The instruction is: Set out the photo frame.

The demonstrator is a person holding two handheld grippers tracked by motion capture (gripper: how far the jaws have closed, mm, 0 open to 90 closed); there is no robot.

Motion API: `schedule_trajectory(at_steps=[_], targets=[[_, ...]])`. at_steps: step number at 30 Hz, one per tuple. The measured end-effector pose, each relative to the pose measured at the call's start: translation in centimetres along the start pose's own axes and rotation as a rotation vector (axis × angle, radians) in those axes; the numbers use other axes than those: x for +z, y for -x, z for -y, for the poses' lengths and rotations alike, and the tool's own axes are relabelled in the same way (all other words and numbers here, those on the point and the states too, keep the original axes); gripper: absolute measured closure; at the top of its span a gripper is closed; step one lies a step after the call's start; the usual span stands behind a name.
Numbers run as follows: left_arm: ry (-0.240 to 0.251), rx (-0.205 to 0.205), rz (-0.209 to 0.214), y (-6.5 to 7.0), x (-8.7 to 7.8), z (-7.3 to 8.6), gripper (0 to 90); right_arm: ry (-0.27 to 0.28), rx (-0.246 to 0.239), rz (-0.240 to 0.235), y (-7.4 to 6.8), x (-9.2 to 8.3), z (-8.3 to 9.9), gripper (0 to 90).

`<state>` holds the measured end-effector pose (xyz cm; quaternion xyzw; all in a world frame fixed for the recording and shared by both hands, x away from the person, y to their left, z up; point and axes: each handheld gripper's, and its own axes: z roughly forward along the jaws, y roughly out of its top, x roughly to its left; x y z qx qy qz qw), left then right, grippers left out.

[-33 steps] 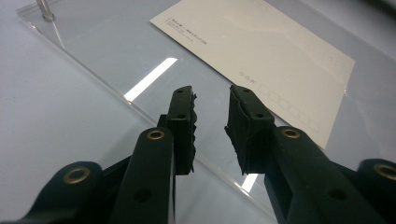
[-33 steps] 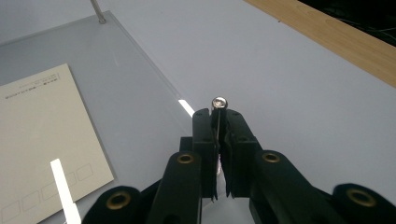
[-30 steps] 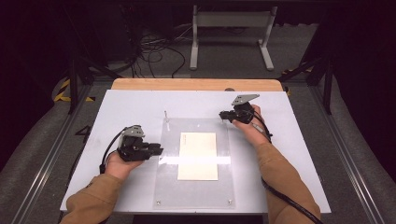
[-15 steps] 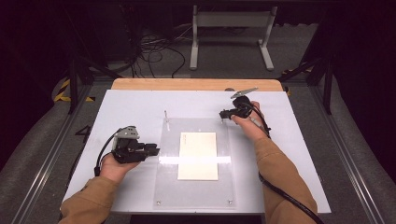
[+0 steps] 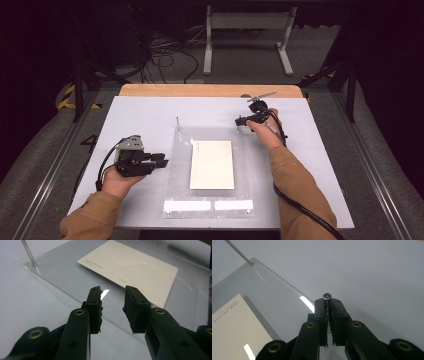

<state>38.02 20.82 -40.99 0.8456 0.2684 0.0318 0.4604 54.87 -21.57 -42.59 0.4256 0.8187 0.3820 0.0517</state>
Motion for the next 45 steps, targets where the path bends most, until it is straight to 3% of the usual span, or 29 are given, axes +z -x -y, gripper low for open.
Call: schedule_trajectory(at_steps=[6,10,13,20,26,40,42,45], targets=[[0.005,0.053,0.060,1.9,-0.7,-0.3,51.0,-0.015,0.031,0.003,0.1,0.1,-0.3,84.5],[-0.014,0.143,0.115,3.7,-0.4,-0.6,39.6,-0.024,0.045,0.003,0.1,0.1,-0.4,84.3],[-0.035,0.218,0.127,4.7,-0.1,-0.6,31.0,-0.041,0.068,0.007,0.0,0.1,-0.6,84.3],[-0.044,0.269,0.162,6.2,0.2,-0.2,19.2,-0.056,0.079,0.001,0.1,0.1,-0.8,84.2],[-0.051,0.312,0.161,7.0,0.6,0.5,6.0,-0.062,0.082,0.001,0.2,0.2,-0.9,84.2],[-0.107,0.400,0.131,8.4,1.6,1.4,4.9,-0.069,0.097,-0.010,0.4,0.2,-1.0,83.8],[-0.146,0.426,0.111,8.5,2.1,1.7,4.0,-0.070,0.101,-0.012,0.4,0.2,-1.0,83.7],[-0.162,0.450,0.106,8.6,2.5,1.8,3.2,-0.071,0.103,-0.011,0.4,0.3,-1.0,83.7]])
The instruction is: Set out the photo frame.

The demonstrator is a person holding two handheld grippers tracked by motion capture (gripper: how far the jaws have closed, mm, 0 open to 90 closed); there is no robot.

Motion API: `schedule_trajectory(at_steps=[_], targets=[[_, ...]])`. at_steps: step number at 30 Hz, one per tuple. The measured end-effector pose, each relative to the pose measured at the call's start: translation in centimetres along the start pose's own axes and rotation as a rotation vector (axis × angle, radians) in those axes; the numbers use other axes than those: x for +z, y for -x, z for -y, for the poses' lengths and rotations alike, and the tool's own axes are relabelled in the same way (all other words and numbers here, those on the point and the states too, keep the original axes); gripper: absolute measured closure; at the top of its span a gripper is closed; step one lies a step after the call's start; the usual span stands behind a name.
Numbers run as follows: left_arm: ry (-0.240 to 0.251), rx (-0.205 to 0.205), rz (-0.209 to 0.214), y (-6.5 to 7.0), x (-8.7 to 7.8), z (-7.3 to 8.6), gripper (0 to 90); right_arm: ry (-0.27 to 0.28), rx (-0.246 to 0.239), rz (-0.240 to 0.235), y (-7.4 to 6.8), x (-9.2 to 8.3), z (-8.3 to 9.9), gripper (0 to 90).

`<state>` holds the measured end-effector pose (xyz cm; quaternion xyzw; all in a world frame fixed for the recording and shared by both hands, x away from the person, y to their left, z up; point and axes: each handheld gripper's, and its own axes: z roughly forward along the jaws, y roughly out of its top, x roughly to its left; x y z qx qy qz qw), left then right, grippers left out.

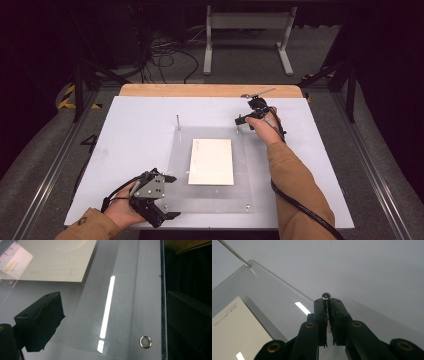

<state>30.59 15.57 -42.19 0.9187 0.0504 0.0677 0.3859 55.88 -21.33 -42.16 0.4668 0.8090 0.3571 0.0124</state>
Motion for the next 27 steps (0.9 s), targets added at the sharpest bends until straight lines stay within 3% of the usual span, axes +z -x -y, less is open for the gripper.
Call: schedule_trajectory(at_steps=[13,23,27], targets=[[-0.086,0.058,-0.052,0.2,1.3,0.1,0.9,-0.002,0.015,-0.013,0.2,0.0,0.0,83.0],[-0.105,0.117,-0.112,0.6,1.4,-0.1,0.0,-0.003,0.023,-0.019,0.2,0.1,0.1,82.4],[-0.083,0.107,-0.114,0.4,1.3,-0.1,0.0,-0.001,0.027,-0.022,0.3,0.1,0.1,82.2]])
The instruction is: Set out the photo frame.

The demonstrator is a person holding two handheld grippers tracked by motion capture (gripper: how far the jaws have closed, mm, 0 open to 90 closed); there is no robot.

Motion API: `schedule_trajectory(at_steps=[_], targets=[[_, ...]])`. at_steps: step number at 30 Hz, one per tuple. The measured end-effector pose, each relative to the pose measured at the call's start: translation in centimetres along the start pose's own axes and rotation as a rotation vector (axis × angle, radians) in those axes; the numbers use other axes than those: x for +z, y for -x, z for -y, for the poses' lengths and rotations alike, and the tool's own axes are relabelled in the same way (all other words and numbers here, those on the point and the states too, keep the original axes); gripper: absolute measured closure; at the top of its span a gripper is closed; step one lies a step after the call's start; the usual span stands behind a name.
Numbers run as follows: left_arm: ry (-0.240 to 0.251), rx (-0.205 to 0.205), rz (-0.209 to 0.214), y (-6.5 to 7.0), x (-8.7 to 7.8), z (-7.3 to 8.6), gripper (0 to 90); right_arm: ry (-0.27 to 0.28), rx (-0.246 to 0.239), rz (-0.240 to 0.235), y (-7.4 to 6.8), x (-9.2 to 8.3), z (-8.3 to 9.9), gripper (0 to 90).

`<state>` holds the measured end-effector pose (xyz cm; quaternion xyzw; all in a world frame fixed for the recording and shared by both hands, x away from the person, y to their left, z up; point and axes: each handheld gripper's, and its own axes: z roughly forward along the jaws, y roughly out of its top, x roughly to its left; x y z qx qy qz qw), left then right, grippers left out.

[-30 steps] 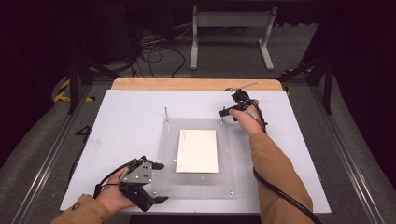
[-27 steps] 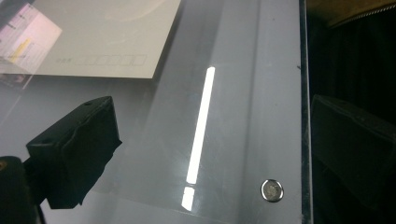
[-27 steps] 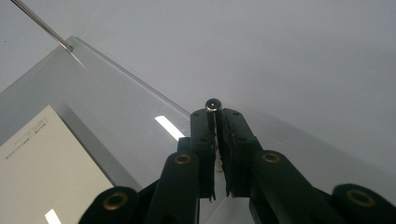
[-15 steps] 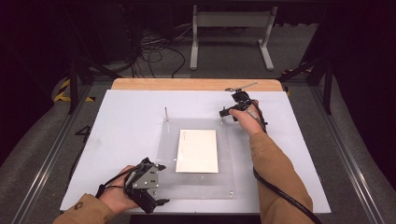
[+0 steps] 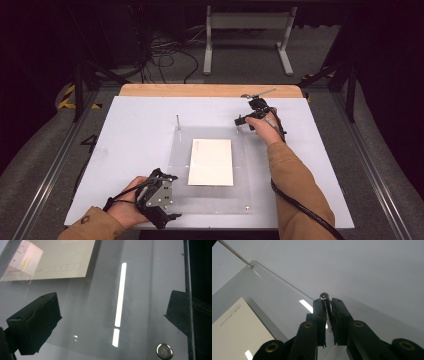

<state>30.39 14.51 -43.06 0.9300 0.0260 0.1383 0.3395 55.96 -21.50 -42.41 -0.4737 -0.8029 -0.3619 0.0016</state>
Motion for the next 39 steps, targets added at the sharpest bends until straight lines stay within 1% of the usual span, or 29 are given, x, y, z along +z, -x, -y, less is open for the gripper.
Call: schedule_trajectory(at_steps=[1,2,3,6,8,9,10,11,12,13,16,17,18,19,20,22,23,25,26,27,28,29,31,32,34,35,36,37,39], targets=[[0.029,-0.017,0.000,-0.2,-0.4,0.0,0.7,0.003,0.003,-0.002,0.0,0.0,0.0,82.3],[0.039,-0.006,-0.008,-0.2,-0.6,0.0,2.4,0.004,0.002,-0.003,0.1,0.0,0.0,82.3],[0.047,-0.001,-0.026,-0.2,-0.8,-0.1,3.8,0.004,0.002,-0.004,0.1,0.0,0.0,82.3],[0.070,0.008,-0.020,-0.3,-1.2,-0.1,7.8,0.007,0.001,-0.012,0.2,0.1,0.1,82.3],[0.078,0.013,-0.009,-0.2,-1.3,-0.2,11.9,0.010,-0.002,-0.019,0.3,0.1,0.1,82.1],[0.083,0.025,-0.002,-0.2,-1.4,-0.3,15.2,0.010,-0.005,-0.021,0.3,0.1,0.1,82.0],[0.087,0.039,0.000,-0.1,-1.5,-0.4,18.7,0.011,-0.009,-0.023,0.3,0.1,0.1,81.9],[0.087,0.039,0.000,-0.1,-1.5,-0.4,21.4,0.011,-0.009,-0.023,0.3,0.1,0.1,81.9],[0.087,0.048,0.001,0.0,-1.7,-0.5,23.7,0.018,-0.011,-0.037,0.4,0.1,0.3,81.5],[0.091,0.053,0.003,0.1,-1.8,-0.5,25.7,0.020,-0.012,-0.038,0.5,0.1,0.3,81.4],[0.099,0.064,-0.006,0.2,-2.0,-0.6,32.2,0.028,-0.015,-0.046,0.5,0.1,0.4,81.3],[0.106,0.071,-0.016,0.3,-2.3,-0.7,33.8,0.034,-0.016,-0.053,0.6,0.0,0.5,81.1],[0.106,0.071,-0.016,0.3,-2.3,-0.7,34.6,0.034,-0.016,-0.053,0.6,0.0,0.5,81.1],[0.117,0.073,-0.027,0.4,-2.6,-0.8,36.1,0.050,-0.009,-0.064,0.8,0.0,0.7,80.8],[0.117,0.073,-0.027,0.4,-2.6,-0.8,37.1,0.050,-0.009,-0.064,0.8,0.0,0.7,80.8],[0.127,0.078,-0.032,0.4,-2.8,-0.8,39.5,0.068,0.004,-0.078,1.0,0.0,0.9,80.5],[0.131,0.083,-0.036,0.4,-2.9,-0.9,39.5,0.068,0.004,-0.078,1.0,0.0,0.9,80.5],[0.143,0.096,-0.046,0.5,-3.1,-1.0,42.7,0.075,0.020,-0.083,1.1,-0.1,1.1,79.7],[0.153,0.103,-0.055,0.5,-3.3,-1.1,45.3,0.098,0.048,-0.099,1.4,-0.4,1.3,75.1],[0.160,0.101,-0.060,0.5,-3.4,-1.2,46.1,0.115,0.061,-0.110,1.5,-0.7,1.4,70.9],[0.166,0.095,-0.062,0.5,-3.6,-1.2,46.9,0.147,0.077,-0.112,1.6,-1.0,1.5,67.0],[0.183,0.100,-0.063,0.4,-3.8,-1.3,48.0,0.172,0.079,-0.108,1.7,-1.5,1.7,64.2],[0.197,0.095,-0.068,0.1,-4.2,-1.5,49.9,0.206,0.067,-0.092,1.8,-2.6,1.9,60.2],[0.201,0.093,-0.072,0.0,-4.4,-1.6,50.9,0.226,0.058,-0.086,1.8,-3.3,2.2,58.7],[0.213,0.086,-0.074,-0.2,-4.7,-1.9,52.3,0.251,0.049,-0.100,1.8,-4.2,2.6,57.1],[0.232,0.068,-0.076,-0.5,-4.9,-2.0,52.7,0.266,0.046,-0.109,1.9,-4.8,2.9,56.8],[0.232,0.068,-0.076,-0.5,-4.9,-2.0,53.1,0.266,0.046,-0.109,1.9,-4.8,2.9,56.8],[0.241,0.054,-0.078,-0.7,-5.2,-2.1,53.1,0.287,0.047,-0.120,2.0,-5.5,3.4,56.6],[0.270,0.025,-0.074,-1.1,-5.4,-2.2,53.3,0.301,0.048,-0.141,2.0,-6.3,4.1,56.2]])
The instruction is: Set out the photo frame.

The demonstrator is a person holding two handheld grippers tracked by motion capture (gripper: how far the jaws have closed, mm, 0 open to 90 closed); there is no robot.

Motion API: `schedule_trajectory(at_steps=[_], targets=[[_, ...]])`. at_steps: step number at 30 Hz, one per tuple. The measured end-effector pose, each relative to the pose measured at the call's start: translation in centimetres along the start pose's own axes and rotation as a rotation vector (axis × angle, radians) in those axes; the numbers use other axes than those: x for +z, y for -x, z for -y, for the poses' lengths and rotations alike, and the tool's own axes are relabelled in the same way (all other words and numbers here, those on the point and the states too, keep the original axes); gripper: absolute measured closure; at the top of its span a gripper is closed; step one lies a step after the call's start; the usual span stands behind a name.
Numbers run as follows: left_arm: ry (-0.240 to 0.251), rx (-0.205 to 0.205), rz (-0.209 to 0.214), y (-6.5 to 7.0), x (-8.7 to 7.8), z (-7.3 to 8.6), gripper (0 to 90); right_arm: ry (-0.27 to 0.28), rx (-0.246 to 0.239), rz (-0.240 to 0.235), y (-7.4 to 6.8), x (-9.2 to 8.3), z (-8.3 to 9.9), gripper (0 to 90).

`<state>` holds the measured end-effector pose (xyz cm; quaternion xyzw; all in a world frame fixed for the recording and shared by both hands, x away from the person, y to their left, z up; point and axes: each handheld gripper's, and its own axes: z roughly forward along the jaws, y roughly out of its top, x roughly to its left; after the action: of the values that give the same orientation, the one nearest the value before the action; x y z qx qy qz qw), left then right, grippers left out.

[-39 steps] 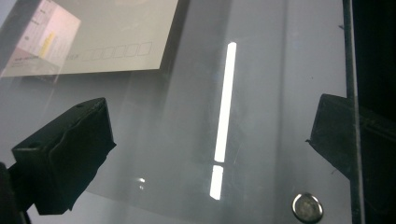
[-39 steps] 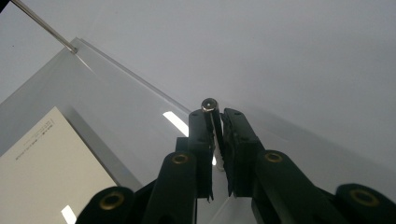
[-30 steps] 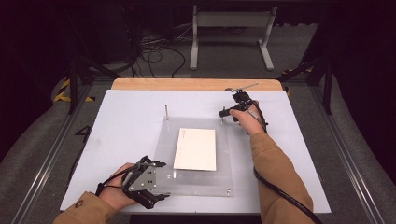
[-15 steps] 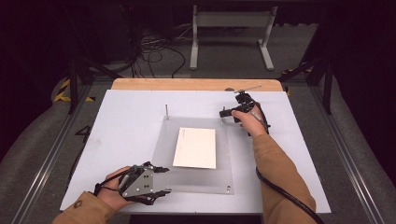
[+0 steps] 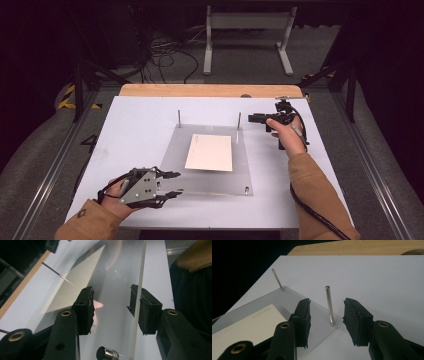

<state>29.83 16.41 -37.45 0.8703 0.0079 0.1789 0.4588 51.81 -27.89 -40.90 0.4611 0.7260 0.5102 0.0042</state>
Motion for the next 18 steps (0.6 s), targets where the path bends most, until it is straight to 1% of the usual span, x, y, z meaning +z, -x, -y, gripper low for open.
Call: schedule_trajectory(at_steps=[4,5,6,7,8,9,10,11,13,14,16,17,18], targets=[[0.035,-0.038,-0.002,-0.8,-0.4,-0.4,53.9,0.020,-0.016,-0.020,-0.1,-1.6,1.4,55.5],[0.035,-0.038,-0.002,-0.8,-0.4,-0.4,54.2,0.023,-0.018,-0.027,-0.1,-2.0,1.8,55.2],[0.043,-0.046,-0.003,-1.1,-0.5,-0.6,54.2,0.023,-0.018,-0.027,-0.1,-2.0,1.8,55.2],[0.056,-0.061,-0.007,-1.4,-0.7,-0.8,54.9,0.040,-0.022,-0.039,-0.1,-2.7,2.8,55.0],[0.056,-0.061,-0.007,-1.4,-0.7,-0.8,55.1,0.044,-0.018,-0.043,-0.1,-2.9,3.2,54.8],[0.068,-0.068,-0.008,-1.6,-0.7,-0.9,55.1,0.044,-0.018,-0.043,-0.1,-2.9,3.2,54.8],[0.073,-0.070,-0.015,-1.9,-0.9,-1.2,55.7,0.053,-0.035,-0.035,-0.1,-3.5,4.3,54.3],[0.078,-0.078,-0.019,-2.1,-0.9,-1.3,55.7,0.051,-0.044,-0.027,-0.1,-3.7,4.7,54.0],[0.078,-0.079,-0.026,-2.4,-1.0,-1.7,55.8,0.042,-0.092,0.001,-0.2,-4.1,5.8,53.9],[0.081,-0.081,-0.030,-2.6,-1.0,-1.9,55.7,0.038,-0.124,0.018,-0.2,-4.2,6.3,54.8],[0.089,-0.077,-0.035,-2.9,-1.1,-2.2,56.4,0.004,-0.207,0.053,-0.3,-4.6,6.9,57.3],[0.091,-0.077,-0.039,-3.1,-1.1,-2.3,57.0,0.013,-0.249,0.070,-0.4,-4.9,7.1,58.0],[0.105,-0.088,-0.038,-3.4,-1.1,-2.4,57.4,0.022,-0.271,0.078,-0.5,-5.1,7.2,58.7]])
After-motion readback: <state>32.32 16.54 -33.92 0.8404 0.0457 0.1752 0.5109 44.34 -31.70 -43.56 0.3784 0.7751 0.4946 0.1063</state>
